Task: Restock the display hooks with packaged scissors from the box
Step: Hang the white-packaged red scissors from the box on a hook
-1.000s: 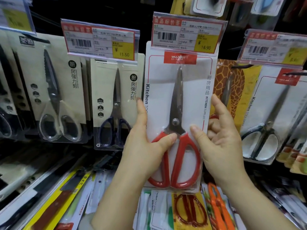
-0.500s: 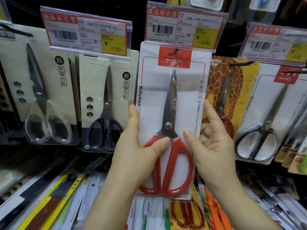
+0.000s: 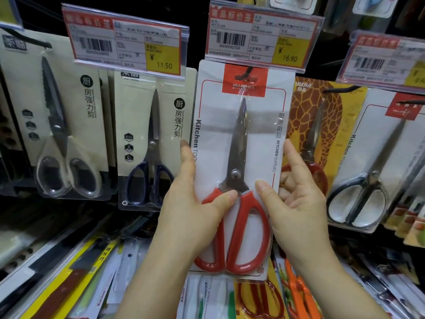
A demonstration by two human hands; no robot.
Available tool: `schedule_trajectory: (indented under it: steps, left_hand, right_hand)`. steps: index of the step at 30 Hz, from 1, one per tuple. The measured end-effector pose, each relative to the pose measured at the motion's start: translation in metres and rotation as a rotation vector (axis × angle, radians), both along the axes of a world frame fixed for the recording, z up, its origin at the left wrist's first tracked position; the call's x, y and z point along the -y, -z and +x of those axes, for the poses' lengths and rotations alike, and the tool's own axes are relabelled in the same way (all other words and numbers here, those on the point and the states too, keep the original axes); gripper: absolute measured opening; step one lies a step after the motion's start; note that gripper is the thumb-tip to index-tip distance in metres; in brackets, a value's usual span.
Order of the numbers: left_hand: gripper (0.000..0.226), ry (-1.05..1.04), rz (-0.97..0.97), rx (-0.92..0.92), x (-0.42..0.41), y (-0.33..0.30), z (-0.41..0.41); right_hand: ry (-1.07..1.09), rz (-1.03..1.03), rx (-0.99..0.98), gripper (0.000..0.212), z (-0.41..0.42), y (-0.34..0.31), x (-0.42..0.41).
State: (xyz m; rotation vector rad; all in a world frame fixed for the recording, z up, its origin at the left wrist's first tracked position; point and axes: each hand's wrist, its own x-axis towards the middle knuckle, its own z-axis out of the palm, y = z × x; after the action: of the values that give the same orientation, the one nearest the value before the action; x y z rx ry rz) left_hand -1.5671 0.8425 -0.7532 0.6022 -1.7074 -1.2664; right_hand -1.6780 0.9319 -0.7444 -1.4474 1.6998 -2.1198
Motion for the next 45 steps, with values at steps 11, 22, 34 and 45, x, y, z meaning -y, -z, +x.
schedule_trajectory:
  steps: [11, 22, 34, 45]
  left_hand:
    - [0.103, 0.023, -0.056, -0.096, -0.001, 0.008, -0.005]
    - [0.087, 0.088, 0.013, -0.208, -0.005, 0.018, -0.006]
    - [0.078, 0.168, -0.02, -0.274, -0.011, 0.001, 0.012]
    - [0.02, 0.223, 0.476, -0.033, -0.028, 0.061, 0.0]
  right_hand:
    - [0.076, -0.034, -0.034, 0.065, -0.001, 0.003, 0.0]
    - [-0.068, 0.007, 0.239, 0.021, -0.008, 0.004, -0.006]
    - [-0.138, -0.055, 0.169, 0.022, 0.005, -0.01, -0.024]
    - [-0.059, 0.208, 0.511, 0.022, -0.005, 0.079, -0.062]
